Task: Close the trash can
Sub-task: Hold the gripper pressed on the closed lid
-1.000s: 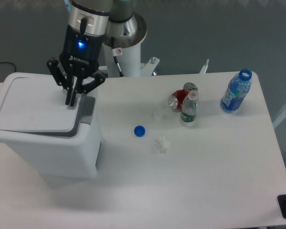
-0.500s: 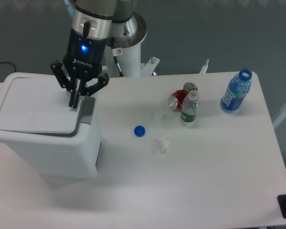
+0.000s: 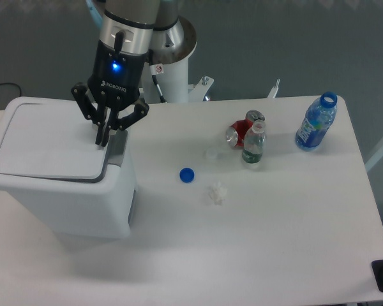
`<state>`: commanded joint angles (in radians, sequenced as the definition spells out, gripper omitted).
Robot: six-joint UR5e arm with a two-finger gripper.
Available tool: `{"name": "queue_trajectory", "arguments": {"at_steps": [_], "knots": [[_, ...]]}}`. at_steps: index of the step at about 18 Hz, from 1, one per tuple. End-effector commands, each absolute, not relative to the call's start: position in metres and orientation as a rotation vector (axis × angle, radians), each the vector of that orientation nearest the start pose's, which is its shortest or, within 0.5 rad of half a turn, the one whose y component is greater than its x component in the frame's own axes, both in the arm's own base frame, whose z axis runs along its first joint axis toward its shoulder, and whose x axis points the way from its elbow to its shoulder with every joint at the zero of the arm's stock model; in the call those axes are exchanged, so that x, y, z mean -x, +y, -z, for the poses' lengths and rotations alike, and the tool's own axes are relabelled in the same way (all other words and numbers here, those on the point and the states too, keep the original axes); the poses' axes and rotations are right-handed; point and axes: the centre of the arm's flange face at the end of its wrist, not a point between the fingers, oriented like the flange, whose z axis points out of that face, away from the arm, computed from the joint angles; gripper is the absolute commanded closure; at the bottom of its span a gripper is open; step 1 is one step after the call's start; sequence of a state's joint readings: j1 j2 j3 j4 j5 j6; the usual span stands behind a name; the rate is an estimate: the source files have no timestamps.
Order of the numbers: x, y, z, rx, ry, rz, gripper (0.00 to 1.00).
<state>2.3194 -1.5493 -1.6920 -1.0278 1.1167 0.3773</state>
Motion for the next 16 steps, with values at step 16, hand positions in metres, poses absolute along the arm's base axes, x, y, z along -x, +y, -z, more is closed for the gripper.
{"name": "queue_trajectory", "arguments": {"at_steps": [16], "knots": [[0.2217,0.4989,-0.5003,2.520,-0.322,0.199,0.83]]}}
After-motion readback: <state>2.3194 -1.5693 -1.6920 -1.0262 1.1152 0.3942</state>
